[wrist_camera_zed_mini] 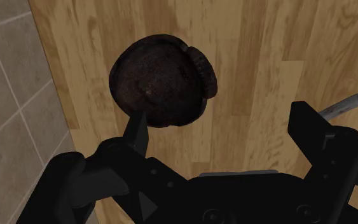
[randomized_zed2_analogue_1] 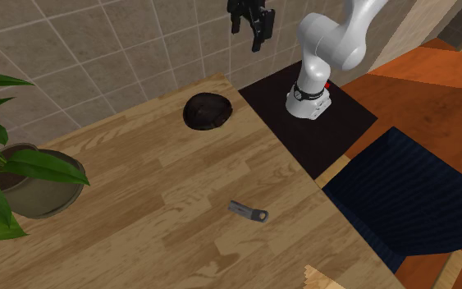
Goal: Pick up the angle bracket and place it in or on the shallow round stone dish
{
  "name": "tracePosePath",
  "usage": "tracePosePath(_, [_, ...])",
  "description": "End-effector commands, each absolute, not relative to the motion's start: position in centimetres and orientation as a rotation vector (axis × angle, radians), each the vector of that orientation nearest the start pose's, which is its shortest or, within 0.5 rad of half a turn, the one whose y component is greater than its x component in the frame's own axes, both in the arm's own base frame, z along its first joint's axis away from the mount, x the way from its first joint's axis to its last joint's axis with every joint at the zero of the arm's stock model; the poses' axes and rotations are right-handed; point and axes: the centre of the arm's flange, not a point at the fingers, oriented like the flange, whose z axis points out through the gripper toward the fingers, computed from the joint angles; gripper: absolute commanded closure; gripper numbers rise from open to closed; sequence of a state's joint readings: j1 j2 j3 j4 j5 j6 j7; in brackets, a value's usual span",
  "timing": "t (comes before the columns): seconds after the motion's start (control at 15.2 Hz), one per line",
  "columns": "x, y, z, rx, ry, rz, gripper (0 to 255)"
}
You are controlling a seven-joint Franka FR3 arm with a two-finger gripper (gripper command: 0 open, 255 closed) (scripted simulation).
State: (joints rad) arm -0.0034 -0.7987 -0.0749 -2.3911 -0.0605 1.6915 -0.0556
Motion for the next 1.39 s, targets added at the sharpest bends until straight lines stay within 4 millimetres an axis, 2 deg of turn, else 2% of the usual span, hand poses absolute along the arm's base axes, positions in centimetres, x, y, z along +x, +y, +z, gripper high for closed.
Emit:
tracePosePath(0.0, [31.4, -3.7, 58.8, -3.15, -0.003, -0.153, 0])
tracePosePath(0.66, [34.2, 6.9, 51.2, -3.12, 0.44, -0.113, 0])
tracePosePath(1.32, [39.6, 16.4, 43.6, -3.027, 0.873, -0.07, 0])
